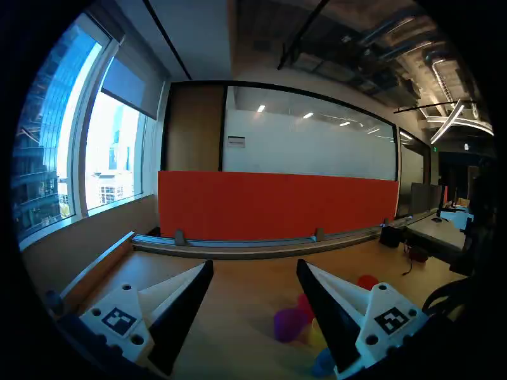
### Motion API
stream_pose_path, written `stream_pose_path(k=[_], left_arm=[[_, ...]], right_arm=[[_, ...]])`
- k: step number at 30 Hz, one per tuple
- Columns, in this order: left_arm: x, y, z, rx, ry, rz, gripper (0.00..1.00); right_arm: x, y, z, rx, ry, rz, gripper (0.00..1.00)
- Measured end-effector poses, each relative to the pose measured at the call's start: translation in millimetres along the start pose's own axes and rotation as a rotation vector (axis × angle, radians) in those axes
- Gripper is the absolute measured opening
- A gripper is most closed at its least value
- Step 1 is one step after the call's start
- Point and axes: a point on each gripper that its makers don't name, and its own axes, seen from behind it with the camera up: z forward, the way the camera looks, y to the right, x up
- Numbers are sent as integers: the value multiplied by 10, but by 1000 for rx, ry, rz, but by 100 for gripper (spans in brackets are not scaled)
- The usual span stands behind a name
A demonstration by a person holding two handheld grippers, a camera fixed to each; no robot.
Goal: Pour water
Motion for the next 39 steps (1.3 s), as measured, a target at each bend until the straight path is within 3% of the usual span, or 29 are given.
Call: stream_pose_path(k=[12, 23, 30, 39], left_arm=[[474, 92, -3, -40, 17, -5, 98], [622, 233, -24, -106, 22, 24, 98], [711, 370, -44, -173, 39, 43, 98], [632, 584, -110, -279, 25, 77, 98]], right_arm=[[380, -22, 63, 28, 20, 1, 99], [364, -106, 100, 77, 5, 7, 99], [398, -304, 78, 164, 1, -11, 99], [477, -725, -45, 335, 8, -34, 99]])
